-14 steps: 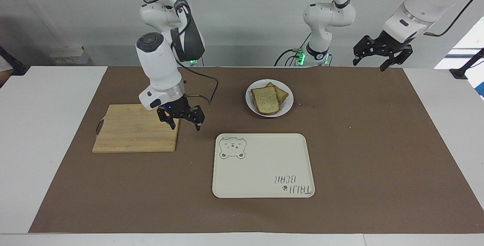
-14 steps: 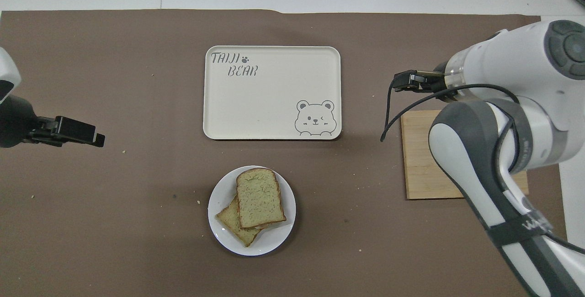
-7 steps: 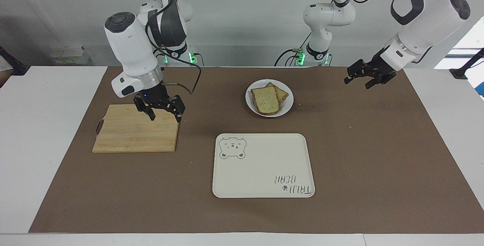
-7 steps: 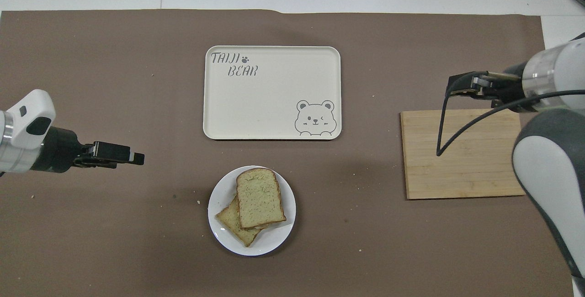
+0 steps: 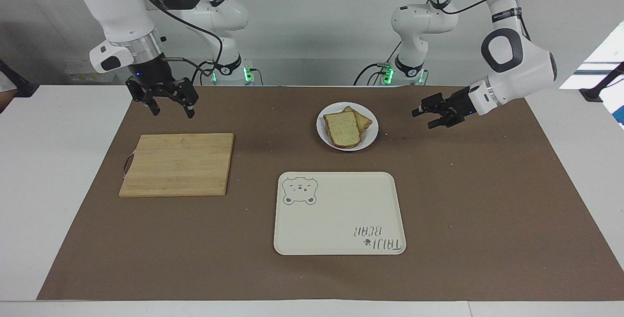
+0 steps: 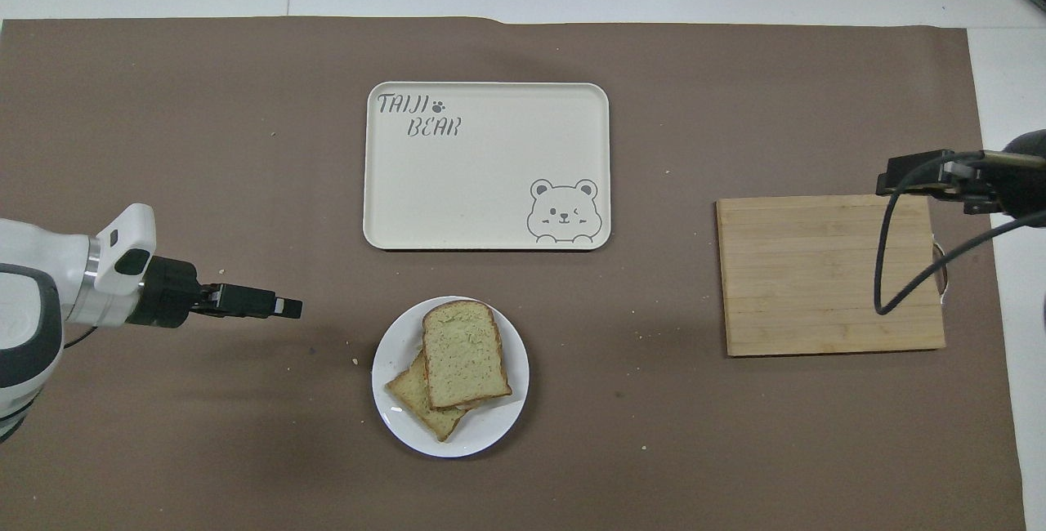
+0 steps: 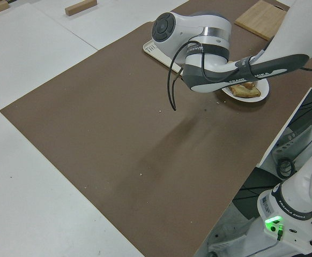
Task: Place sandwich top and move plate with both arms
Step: 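Move the left gripper toward the plate edge nearest it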
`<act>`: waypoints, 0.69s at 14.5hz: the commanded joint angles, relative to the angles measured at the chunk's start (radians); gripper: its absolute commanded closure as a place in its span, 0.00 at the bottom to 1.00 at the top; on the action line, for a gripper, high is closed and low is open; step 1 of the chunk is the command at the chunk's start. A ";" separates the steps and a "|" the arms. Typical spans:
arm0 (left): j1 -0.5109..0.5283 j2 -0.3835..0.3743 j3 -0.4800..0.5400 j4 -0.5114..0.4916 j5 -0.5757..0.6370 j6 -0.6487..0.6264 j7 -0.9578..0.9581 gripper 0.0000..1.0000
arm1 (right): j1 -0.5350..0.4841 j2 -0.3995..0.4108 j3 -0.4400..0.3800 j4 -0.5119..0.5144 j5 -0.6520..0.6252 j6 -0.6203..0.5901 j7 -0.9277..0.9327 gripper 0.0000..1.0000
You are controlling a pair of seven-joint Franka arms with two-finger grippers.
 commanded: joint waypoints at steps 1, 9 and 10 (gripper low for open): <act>-0.057 -0.014 0.000 -0.092 -0.090 0.130 0.043 0.19 | -0.011 -0.025 -0.022 0.065 -0.031 -0.106 -0.023 0.00; -0.285 -0.008 0.000 -0.227 -0.144 0.381 0.089 0.44 | -0.005 -0.035 -0.037 0.052 -0.029 -0.163 -0.153 0.00; -0.311 -0.008 0.000 -0.236 -0.144 0.411 0.089 0.46 | -0.002 -0.036 -0.037 0.049 -0.028 -0.163 -0.153 0.00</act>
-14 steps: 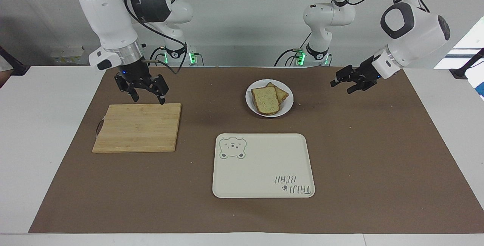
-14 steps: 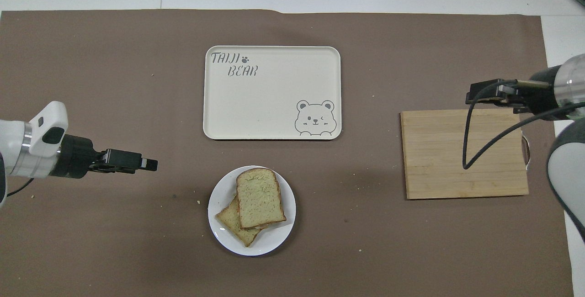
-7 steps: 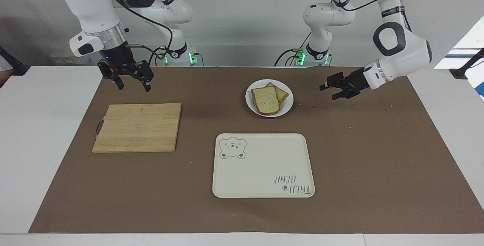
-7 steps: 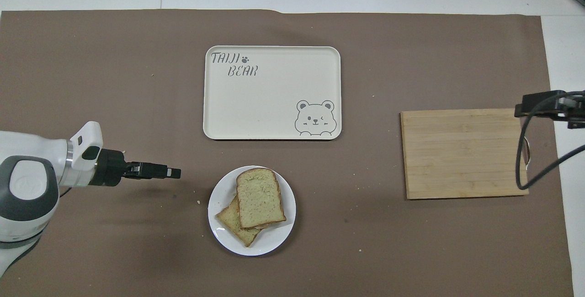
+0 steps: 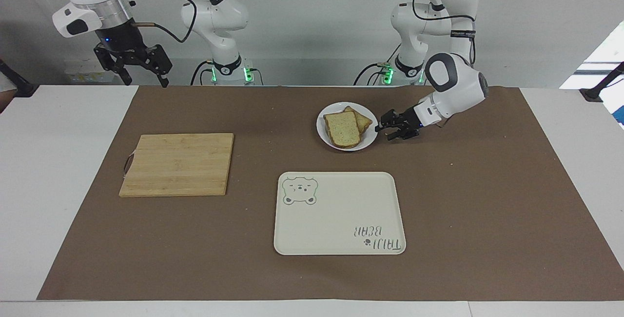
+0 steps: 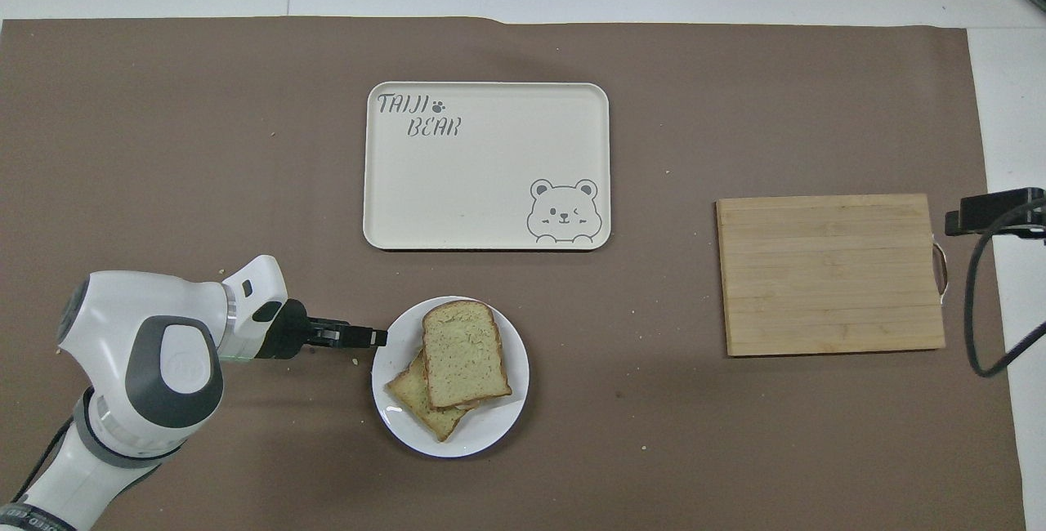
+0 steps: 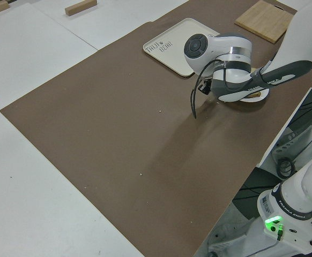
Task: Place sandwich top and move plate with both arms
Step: 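Push the plate with the left gripper onto the bear tray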
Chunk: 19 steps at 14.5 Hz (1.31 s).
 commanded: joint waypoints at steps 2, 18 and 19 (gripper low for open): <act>-0.079 -0.015 0.014 -0.050 -0.022 0.080 0.021 0.48 | -0.006 -0.008 0.007 -0.009 -0.009 -0.013 -0.026 0.00; -0.075 -0.016 0.015 -0.047 -0.024 0.033 -0.027 1.00 | -0.009 0.011 0.007 0.043 -0.001 -0.073 -0.029 0.00; -0.026 -0.012 0.015 -0.013 -0.024 -0.022 -0.030 1.00 | -0.009 0.011 0.006 0.043 0.001 -0.075 -0.021 0.00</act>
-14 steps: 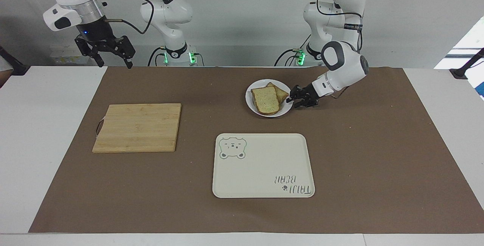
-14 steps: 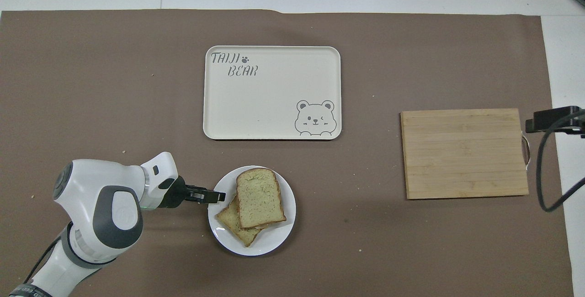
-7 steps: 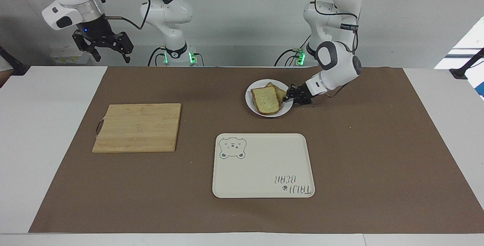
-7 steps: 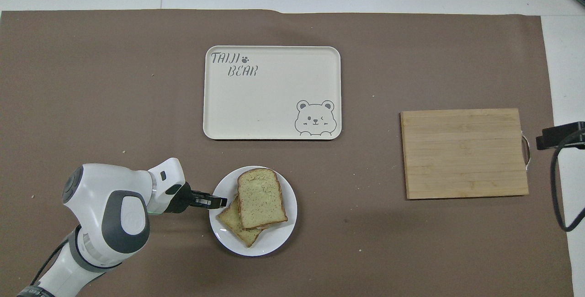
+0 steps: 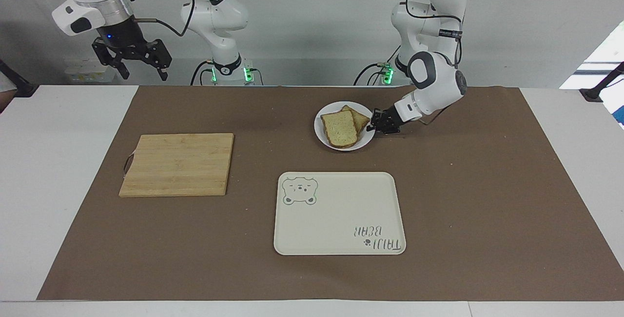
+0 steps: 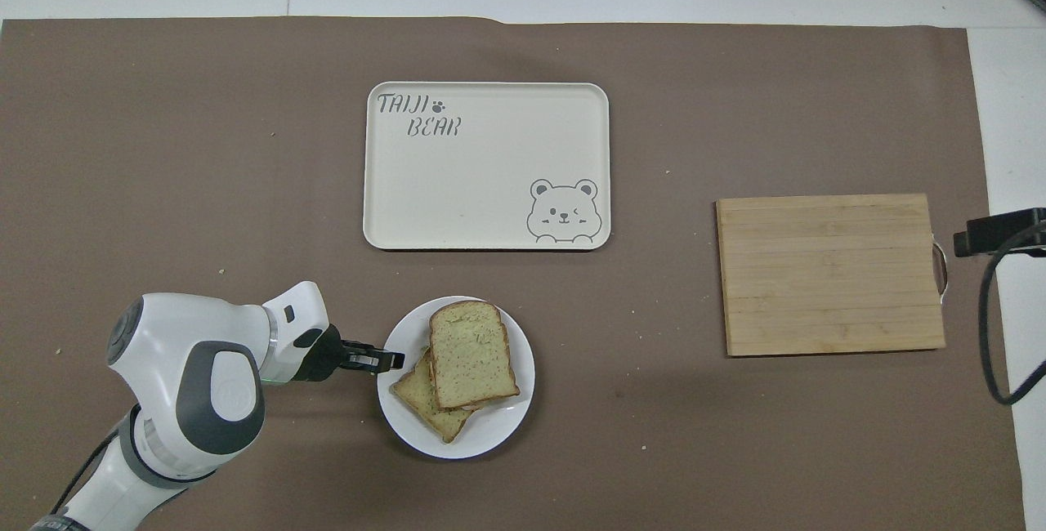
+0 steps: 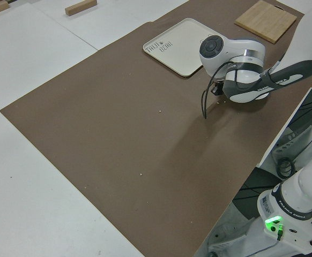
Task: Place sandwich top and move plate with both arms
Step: 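Push the plate with the left gripper onto the bear tray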
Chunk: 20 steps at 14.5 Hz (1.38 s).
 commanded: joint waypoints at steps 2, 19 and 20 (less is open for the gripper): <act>0.153 0.010 0.009 0.109 0.001 -0.177 -0.023 1.00 | -0.012 0.009 0.001 0.008 0.016 0.013 0.010 0.00; 0.198 0.387 -0.138 0.626 -0.068 0.139 -0.431 1.00 | -0.011 0.007 0.007 0.008 0.020 0.011 0.013 0.00; 0.193 0.400 -0.153 0.629 -0.068 0.172 -0.430 1.00 | -0.011 0.007 0.007 0.008 0.020 0.011 0.014 0.00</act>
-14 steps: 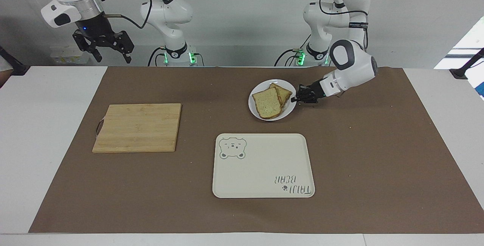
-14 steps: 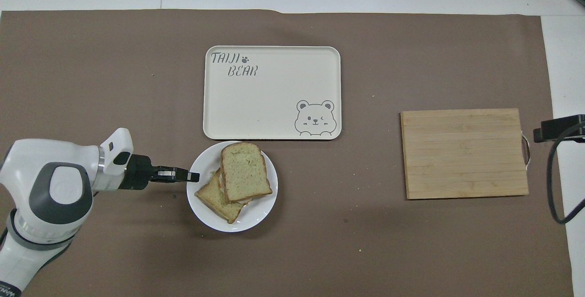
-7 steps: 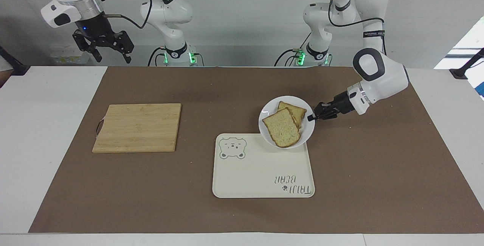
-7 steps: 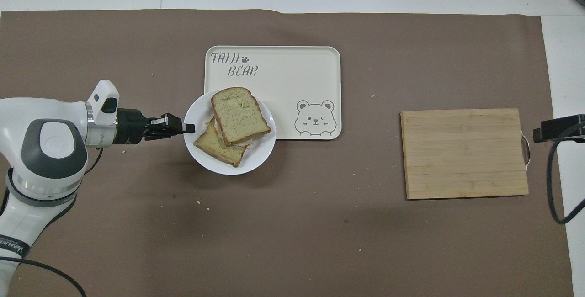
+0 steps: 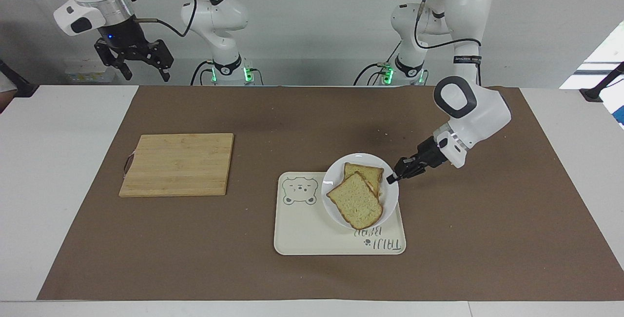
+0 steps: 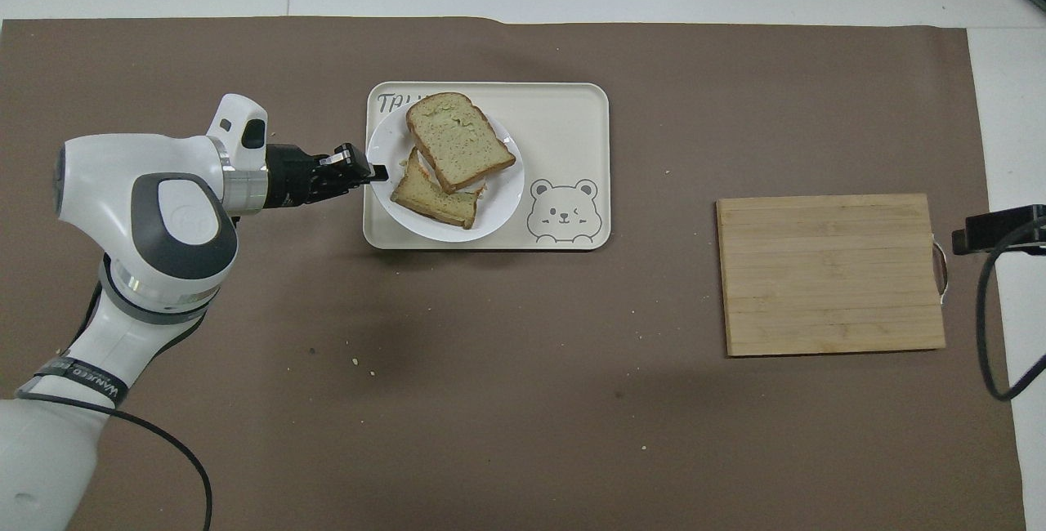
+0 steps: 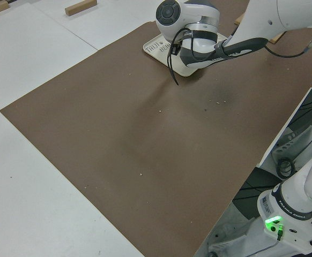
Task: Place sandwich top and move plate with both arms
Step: 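Push the plate with the left gripper onto the bear tray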
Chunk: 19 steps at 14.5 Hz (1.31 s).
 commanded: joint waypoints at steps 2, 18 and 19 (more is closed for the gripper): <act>-0.040 0.073 -0.030 0.047 0.013 0.101 -0.037 1.00 | -0.009 0.007 0.006 0.008 0.019 0.009 0.006 0.00; -0.004 -0.025 -0.009 0.105 0.462 -0.177 -0.087 0.00 | -0.011 0.007 0.006 0.008 0.019 0.009 0.006 0.00; 0.014 -0.070 -0.010 0.105 0.558 -0.220 -0.087 0.00 | -0.011 0.007 0.006 0.008 0.019 0.009 0.005 0.00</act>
